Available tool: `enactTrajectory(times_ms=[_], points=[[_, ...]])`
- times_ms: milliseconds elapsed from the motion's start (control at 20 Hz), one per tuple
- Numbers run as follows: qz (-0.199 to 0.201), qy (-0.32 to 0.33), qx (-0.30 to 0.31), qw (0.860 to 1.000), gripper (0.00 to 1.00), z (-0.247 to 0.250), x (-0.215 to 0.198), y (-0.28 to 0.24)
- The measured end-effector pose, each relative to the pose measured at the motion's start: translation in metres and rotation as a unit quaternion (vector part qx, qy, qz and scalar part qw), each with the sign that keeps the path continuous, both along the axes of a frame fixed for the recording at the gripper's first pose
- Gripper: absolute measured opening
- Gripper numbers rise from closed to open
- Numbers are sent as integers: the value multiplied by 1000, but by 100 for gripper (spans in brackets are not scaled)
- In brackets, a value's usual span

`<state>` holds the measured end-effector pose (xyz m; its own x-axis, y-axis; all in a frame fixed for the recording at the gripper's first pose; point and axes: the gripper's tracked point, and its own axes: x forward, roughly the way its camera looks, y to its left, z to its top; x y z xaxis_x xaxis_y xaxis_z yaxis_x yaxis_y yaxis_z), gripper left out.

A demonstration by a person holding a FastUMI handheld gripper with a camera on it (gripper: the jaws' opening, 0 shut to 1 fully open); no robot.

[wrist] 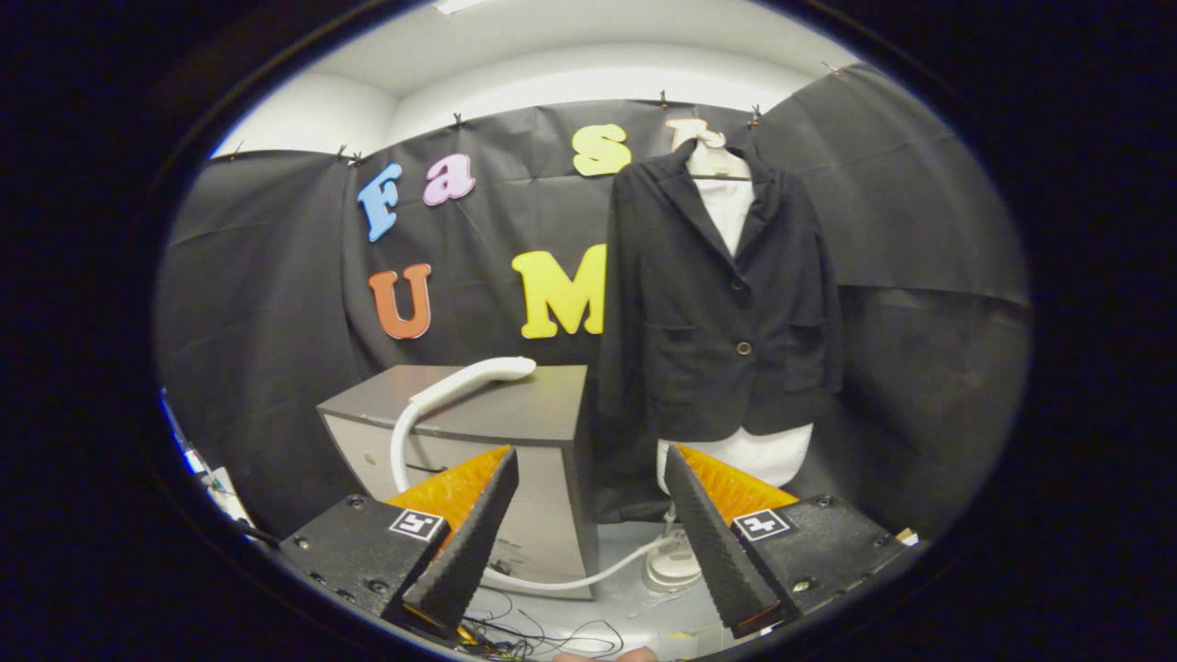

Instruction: Iron the clothes twice with a garment steamer, once on the left side and once on the right side.

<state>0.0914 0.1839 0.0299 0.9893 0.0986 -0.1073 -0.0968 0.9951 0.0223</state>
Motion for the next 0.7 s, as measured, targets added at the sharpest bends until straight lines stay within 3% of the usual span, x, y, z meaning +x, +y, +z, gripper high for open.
enactTrajectory(times_ms=[250, 700], points=[[26, 10, 18, 999, 99, 20, 24, 73], [46, 71, 45, 995, 99, 30, 89, 156]])
